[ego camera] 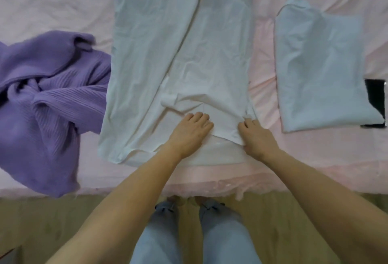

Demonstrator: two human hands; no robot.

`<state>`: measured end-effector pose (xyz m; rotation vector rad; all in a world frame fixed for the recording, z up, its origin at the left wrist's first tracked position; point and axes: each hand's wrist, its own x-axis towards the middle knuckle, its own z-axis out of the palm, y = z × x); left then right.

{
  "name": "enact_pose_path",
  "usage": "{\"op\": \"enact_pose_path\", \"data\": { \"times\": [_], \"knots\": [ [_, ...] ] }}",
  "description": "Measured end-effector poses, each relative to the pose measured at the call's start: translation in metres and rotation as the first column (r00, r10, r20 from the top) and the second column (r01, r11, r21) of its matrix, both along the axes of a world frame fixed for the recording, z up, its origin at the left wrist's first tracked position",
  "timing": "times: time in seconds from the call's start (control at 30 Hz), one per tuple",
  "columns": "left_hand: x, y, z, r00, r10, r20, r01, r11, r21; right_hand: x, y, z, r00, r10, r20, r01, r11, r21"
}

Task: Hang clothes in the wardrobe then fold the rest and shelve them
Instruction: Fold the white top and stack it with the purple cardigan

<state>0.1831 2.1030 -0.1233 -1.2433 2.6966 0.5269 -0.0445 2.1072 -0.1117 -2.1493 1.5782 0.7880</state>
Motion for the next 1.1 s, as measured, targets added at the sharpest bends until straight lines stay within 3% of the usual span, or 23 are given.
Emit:
{"op": "enact_pose_path", "data": {
  "times": [0.13, 0.2, 0.27, 0.37, 0.43, 0.53, 0.63, 0.73, 0.83, 0.87, 0.93, 1.03, 1.1],
  "knots": [
    [-0.024, -0.002, -0.012, 0.998, -0.066, -0.002, 0.066, 0.994, -0.088, -0.019, 0.023, 0.003, 0.92, -0.249, 0.303, 0.318, 0.926, -0.204],
    [-0.039, -0.008, -0.012, 0.999, -0.052, 0.011, 0.053, 0.998, -0.035, -0.029, 0.031, 0.009, 0.825, -0.391, 0.407, 0.508, 0.83, -0.233],
    [-0.053, -0.011, -0.004, 0.999, -0.019, -0.032, 0.023, 0.992, 0.122, -0.039, 0.036, 0.017, 0.712, -0.492, 0.501, 0.656, 0.72, -0.226],
    [-0.071, -0.003, 0.008, 0.979, 0.074, -0.188, -0.035, 0.978, 0.205, -0.056, 0.037, 0.028, 0.495, -0.629, 0.599, 0.848, 0.5, -0.175],
    [-0.083, 0.006, 0.018, 0.947, 0.145, -0.287, -0.123, 0.988, 0.092, -0.075, 0.04, 0.031, 0.375, -0.689, 0.62, 0.916, 0.379, -0.134],
    [-0.089, 0.013, 0.019, 0.93, 0.236, -0.283, -0.249, 0.968, -0.011, -0.092, 0.04, 0.024, 0.186, -0.758, 0.625, 0.973, 0.231, -0.009],
    [-0.095, 0.017, 0.013, 0.967, 0.117, -0.227, -0.128, 0.991, -0.037, -0.102, 0.038, 0.021, 0.033, -0.776, 0.63, 0.974, 0.165, 0.153],
    [-0.103, 0.018, 0.012, 0.96, 0.096, -0.261, -0.096, 0.995, 0.012, -0.107, 0.038, 0.03, 0.085, -0.679, 0.729, 0.959, 0.255, 0.125],
    [-0.12, 0.029, 0.019, 0.956, -0.049, -0.289, 0.082, 0.991, 0.102, -0.121, 0.053, 0.03, 0.093, -0.672, 0.735, 0.971, 0.224, 0.082],
    [-0.127, 0.036, 0.02, 0.96, -0.155, -0.232, 0.197, 0.965, 0.172, -0.126, 0.062, 0.028, 0.122, -0.729, 0.674, 0.971, 0.229, 0.072],
    [-0.142, 0.043, 0.022, 0.956, -0.287, -0.055, 0.29, 0.908, 0.302, -0.136, 0.076, 0.019, 0.289, -0.854, 0.433, 0.938, 0.343, 0.051],
    [-0.157, 0.031, 0.024, 0.968, -0.252, 0.018, 0.227, 0.899, 0.374, -0.139, 0.09, 0.008, 0.453, -0.883, 0.12, 0.877, 0.466, 0.117],
    [-0.157, 0.022, 0.025, 0.976, -0.219, 0.019, 0.192, 0.888, 0.418, -0.129, 0.09, 0.009, 0.539, -0.835, 0.111, 0.837, 0.545, 0.036]
  ]
}}
